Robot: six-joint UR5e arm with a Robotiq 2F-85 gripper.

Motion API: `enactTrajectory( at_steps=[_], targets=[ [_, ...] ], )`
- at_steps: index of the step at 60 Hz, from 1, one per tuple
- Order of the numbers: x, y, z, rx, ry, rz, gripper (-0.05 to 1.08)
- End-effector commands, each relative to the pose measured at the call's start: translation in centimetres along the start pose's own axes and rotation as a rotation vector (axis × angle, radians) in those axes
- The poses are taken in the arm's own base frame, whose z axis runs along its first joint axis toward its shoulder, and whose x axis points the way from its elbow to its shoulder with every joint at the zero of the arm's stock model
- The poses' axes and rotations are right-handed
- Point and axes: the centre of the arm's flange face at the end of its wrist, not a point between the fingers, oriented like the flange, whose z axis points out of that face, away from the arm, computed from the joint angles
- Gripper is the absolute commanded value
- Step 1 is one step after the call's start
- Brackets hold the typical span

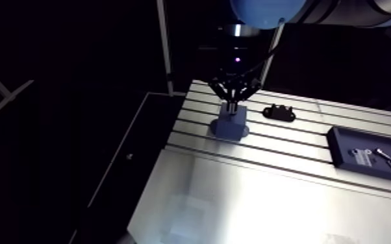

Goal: Pick up the M10 bolt and insert it into the hex recess until seated.

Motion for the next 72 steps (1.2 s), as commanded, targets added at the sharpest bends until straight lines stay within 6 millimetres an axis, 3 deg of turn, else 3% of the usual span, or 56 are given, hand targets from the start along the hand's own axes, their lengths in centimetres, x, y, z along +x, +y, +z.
enactTrajectory(
  at_steps=[1, 72],
  targets=[
    [-0.02, 0.01, 0.09, 0.000, -0.002, 0.000, 1.08],
    [-0.01, -0.03, 0.56, -0.001, -0.009, -0.002, 1.08]
  ],
)
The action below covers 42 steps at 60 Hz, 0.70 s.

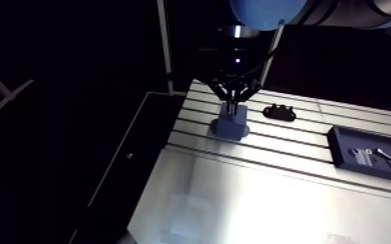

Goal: Pick up the M10 bolt and insert it into the hex recess until seated.

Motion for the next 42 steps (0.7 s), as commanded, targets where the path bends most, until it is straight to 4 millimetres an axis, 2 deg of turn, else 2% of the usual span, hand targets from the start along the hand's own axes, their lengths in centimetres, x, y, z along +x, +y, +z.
enactTrajectory(
  at_steps=[1, 42],
  targets=[
    [0.06, -0.01, 0.23, -0.001, -0.004, 0.000, 1.08],
    [0.12, -0.05, 0.49, -0.001, -0.008, -0.002, 1.08]
  ],
)
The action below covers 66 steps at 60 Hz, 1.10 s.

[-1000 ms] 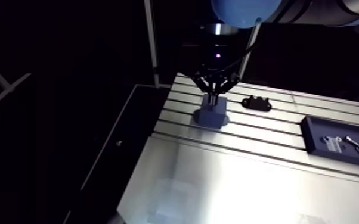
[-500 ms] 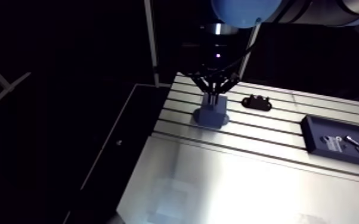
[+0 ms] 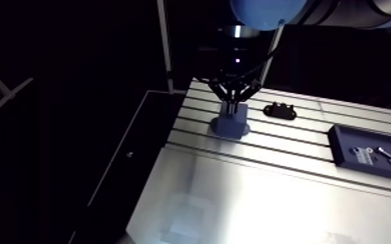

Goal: Pick up the M10 bolt and insert it into the hex recess until seated.

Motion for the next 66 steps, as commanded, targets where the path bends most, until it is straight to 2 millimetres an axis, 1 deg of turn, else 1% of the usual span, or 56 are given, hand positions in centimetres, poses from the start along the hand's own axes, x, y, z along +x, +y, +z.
enactTrajectory(
  at_steps=[1, 66],
  targets=[
    [0.00, -0.01, 0.09, 0.000, -0.002, 0.000, 1.08],
    [0.07, -0.04, 0.36, -0.001, -0.007, -0.011, 1.08]
  ],
)
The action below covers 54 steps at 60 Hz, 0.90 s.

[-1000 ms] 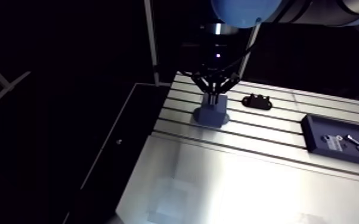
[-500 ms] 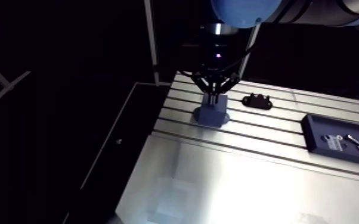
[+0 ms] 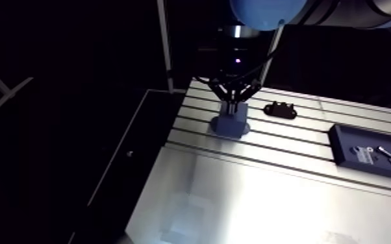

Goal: Pick up the M10 bolt and insert it into the hex recess until seated.

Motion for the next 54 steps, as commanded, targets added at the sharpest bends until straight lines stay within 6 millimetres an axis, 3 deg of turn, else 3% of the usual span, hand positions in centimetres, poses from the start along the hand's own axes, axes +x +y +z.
enactTrajectory(
  at_steps=[1, 54],
  targets=[
    [0.0, 0.0, 0.1, 0.000, -0.001, 0.000, 1.08],
    [0.3, 0.0, -1.4, 0.002, 0.025, -0.002, 1.08]
  ],
)
